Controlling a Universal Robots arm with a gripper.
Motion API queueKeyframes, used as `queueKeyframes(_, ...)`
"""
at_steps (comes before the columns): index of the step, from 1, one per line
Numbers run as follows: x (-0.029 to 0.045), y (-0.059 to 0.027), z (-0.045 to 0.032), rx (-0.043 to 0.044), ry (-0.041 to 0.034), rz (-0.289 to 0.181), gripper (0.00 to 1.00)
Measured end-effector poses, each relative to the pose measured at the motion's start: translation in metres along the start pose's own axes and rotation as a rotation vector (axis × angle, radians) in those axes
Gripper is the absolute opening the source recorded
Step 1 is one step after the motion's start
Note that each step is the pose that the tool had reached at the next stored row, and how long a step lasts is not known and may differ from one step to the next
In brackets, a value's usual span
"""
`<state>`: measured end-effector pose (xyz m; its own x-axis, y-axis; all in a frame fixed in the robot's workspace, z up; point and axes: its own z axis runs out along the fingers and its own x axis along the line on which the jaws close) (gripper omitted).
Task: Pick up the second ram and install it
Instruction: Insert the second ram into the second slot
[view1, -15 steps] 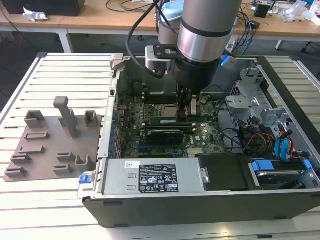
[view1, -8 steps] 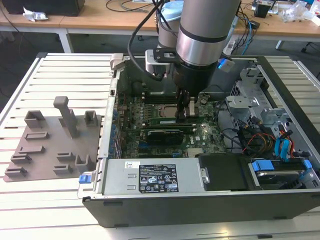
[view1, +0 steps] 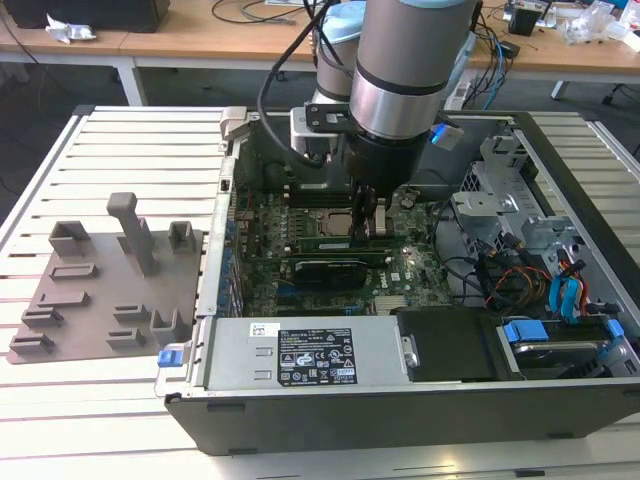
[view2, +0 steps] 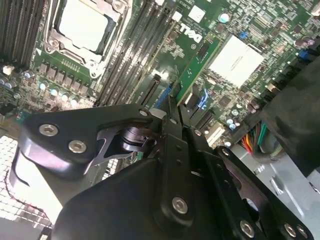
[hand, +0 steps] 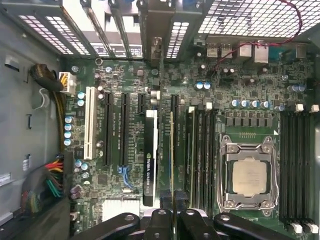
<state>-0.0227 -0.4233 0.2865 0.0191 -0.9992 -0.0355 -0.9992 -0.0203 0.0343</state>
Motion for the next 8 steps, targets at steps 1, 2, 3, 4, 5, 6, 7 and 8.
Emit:
queueKeyframes(1,-0.0051,-0.0002,0.002,0.0001,-0.0049,0.0,0.13)
queueKeyframes(2,-0.0095,-0.0004,0.0038,0.0002,-0.0064,0.0,0.13)
queueKeyframes(3,-0.013,-0.0005,0.006,0.0002,-0.0066,0.002,0.13)
queueKeyframes(4,-0.015,-0.0006,0.0086,0.0004,-0.0069,0.007,0.13)
queueKeyframes(5,-0.0186,-0.0008,0.0124,0.0007,-0.0069,0.015,0.13)
queueKeyframes(6,-0.0235,-0.001,0.0152,0.0008,-0.007,0.017,0.13)
queueKeyframes(7,-0.0286,-0.0011,0.0181,0.0008,-0.0072,0.016,0.13)
queueKeyframes(8,-0.0309,-0.0011,0.0208,0.0008,-0.0073,0.017,0.13)
